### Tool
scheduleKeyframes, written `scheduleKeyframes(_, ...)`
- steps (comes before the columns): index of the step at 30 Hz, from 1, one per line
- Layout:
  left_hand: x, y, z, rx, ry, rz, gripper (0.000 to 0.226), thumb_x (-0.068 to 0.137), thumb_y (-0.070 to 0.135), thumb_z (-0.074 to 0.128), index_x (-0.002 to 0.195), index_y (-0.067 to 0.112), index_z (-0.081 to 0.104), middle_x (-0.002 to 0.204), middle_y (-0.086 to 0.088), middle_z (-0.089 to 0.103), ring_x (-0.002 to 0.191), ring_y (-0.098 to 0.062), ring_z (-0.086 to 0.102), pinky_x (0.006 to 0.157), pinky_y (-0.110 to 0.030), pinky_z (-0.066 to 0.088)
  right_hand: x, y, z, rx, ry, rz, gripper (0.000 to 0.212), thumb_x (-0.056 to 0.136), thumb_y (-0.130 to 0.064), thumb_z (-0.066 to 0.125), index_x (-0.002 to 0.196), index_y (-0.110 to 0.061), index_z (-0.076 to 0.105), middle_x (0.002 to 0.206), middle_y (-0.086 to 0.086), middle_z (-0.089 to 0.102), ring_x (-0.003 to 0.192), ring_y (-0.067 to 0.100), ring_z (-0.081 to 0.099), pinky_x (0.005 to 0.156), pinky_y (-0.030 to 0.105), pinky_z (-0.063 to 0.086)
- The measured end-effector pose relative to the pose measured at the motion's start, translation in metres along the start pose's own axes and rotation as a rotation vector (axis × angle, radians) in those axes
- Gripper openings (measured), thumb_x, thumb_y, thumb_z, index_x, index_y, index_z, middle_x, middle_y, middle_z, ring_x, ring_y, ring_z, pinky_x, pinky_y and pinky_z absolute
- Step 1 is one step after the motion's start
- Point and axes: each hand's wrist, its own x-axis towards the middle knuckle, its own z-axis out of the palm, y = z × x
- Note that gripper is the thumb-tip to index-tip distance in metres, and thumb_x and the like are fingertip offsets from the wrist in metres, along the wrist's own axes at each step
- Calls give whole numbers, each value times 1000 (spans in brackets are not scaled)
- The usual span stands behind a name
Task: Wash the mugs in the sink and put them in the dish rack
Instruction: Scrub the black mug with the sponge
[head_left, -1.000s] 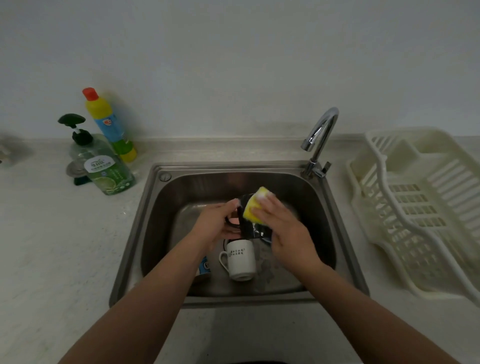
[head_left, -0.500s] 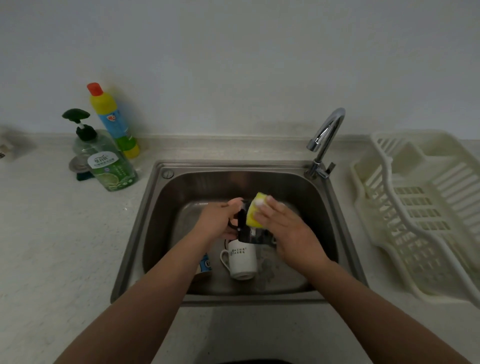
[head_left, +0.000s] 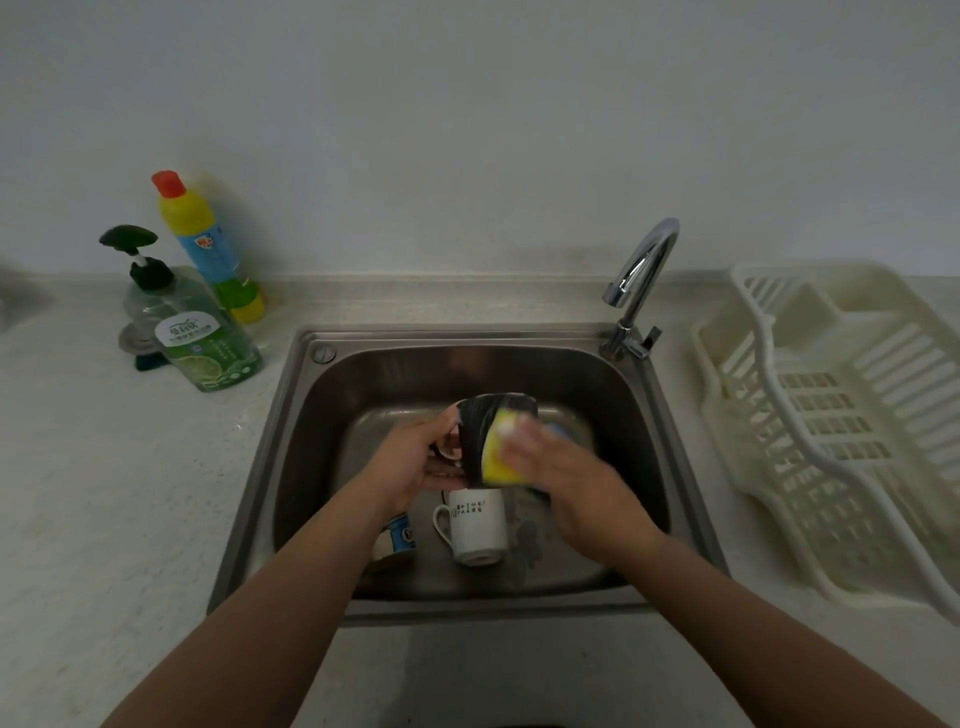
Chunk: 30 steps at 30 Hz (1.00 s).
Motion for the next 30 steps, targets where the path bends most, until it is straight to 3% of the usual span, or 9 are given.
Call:
scheduleKeyframes(3,-2,2,5,-28,-17,5,39,98,38,52,85,5,66,92,-14,65,85,-34,71,74,-44,60,19,-4,-7,120,179,291,67,84,11,47,144,-18,41,153,-5,34,146,11,23,115,42,29)
scheduleKeyframes(6,-4,5,4,-103,-10,11,43,100,35,49,63,19,61,77,-8,61,64,-21,68,62,-36,58,-2,-26,-2,56,55,75,55,87,-11,43,141,-21,43,151,-5,36,145,12,25,116,38,27)
scheduleKeyframes(8,-3,4,1,-97,-15,20,37,100,35,49,70,17,61,73,-5,57,61,-18,66,66,-39,58,-4,-15,-1,96,61,56,54,88,-13,42,141,-22,45,152,-3,35,145,9,24,117,37,26)
scheduleKeyframes(12,-3,6,6,-128,-45,7,36,101,36,47,75,16,60,70,-2,59,67,-20,66,67,-38,60,21,-10,-3,296,244,427,62,89,10,45,143,-21,45,153,-5,37,142,8,31,116,36,31)
scheduleKeyframes(15,-3,3,1,-176,-37,26,37,102,34,45,71,15,54,65,1,56,58,-14,63,58,-32,57,-8,-27,6,278,198,320,55,90,4,43,141,-18,47,150,-3,42,140,7,34,115,32,32)
scheduleKeyframes(20,-6,3,6,-157,-92,43,43,102,34,45,66,20,62,65,1,60,59,-14,64,60,-33,58,18,-19,-1,432,298,587,65,91,13,42,138,-31,46,145,-18,38,129,-18,33,106,7,29)
scheduleKeyframes(23,-6,8,3,-136,-69,67,47,102,35,45,62,20,66,71,-3,60,59,-14,64,61,-34,58,-3,-30,3,306,252,415,62,87,9,44,141,-21,46,148,-11,39,138,-2,34,113,19,30)
scheduleKeyframes(27,-6,10,6,-10,-29,88,32,99,37,53,89,14,72,91,-14,68,82,-30,71,74,-44,61,11,-19,-3,117,148,369,67,83,8,51,143,-21,40,151,-10,31,144,6,22,116,40,29)
scheduleKeyframes(30,-7,16,14,35,32,106,36,97,34,57,105,1,67,86,-12,71,71,-23,73,62,-34,59,28,-24,-3,-161,40,131,75,68,10,67,138,-13,52,148,3,43,141,22,33,113,46,30)
